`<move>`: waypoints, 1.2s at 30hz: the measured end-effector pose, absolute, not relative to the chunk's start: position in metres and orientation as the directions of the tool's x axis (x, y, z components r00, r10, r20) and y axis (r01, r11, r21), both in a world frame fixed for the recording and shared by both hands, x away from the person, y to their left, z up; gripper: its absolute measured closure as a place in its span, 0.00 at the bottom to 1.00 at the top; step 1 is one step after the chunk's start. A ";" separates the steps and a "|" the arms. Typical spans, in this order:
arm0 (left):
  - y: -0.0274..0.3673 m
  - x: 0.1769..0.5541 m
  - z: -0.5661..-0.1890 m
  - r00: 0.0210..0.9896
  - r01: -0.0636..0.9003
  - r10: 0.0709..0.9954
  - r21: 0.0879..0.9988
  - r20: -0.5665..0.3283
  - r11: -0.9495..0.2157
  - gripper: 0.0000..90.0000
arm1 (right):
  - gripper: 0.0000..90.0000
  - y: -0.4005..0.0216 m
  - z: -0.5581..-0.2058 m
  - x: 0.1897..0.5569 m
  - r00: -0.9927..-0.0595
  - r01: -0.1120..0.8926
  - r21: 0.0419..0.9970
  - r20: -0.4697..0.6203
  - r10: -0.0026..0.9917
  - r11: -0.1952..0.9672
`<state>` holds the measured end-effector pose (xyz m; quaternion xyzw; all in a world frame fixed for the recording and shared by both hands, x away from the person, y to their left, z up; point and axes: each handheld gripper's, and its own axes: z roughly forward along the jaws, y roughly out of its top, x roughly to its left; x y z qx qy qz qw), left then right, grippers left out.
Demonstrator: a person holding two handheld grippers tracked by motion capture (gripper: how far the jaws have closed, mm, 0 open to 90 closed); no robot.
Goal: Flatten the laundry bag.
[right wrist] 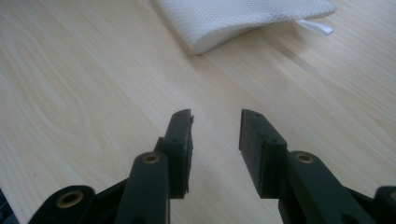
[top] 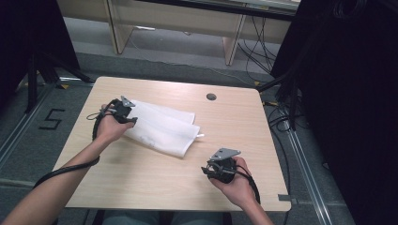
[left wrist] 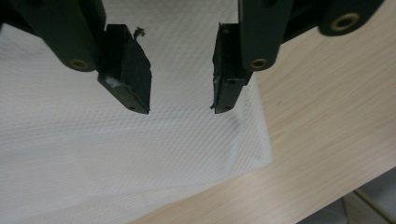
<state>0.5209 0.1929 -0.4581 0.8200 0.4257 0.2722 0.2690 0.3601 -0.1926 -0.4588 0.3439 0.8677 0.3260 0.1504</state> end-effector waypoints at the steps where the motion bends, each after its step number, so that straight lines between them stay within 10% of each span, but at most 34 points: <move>1: 0.197 0.523 -0.461 0.478 0.557 0.852 0.676 0.214 -0.482 0.59 | 0.72 -0.193 -0.459 0.361 -0.723 0.489 0.672 -0.045 0.690 0.556; 7: 0.202 0.526 -0.479 0.455 0.637 0.880 0.639 0.140 -0.431 0.55 | 0.72 -0.194 -0.462 0.362 -0.710 0.501 0.673 -0.039 0.703 0.545; 18: 0.195 0.520 -0.498 0.561 0.604 0.807 0.576 0.185 -0.551 0.84 | 0.72 -0.194 -0.461 0.361 -0.711 0.509 0.666 -0.031 0.702 0.545; 36: 0.169 0.498 -0.503 0.618 0.502 0.678 0.465 0.397 -0.730 1.00 | 0.72 -0.191 -0.463 0.361 -0.715 0.510 0.666 -0.025 0.699 0.545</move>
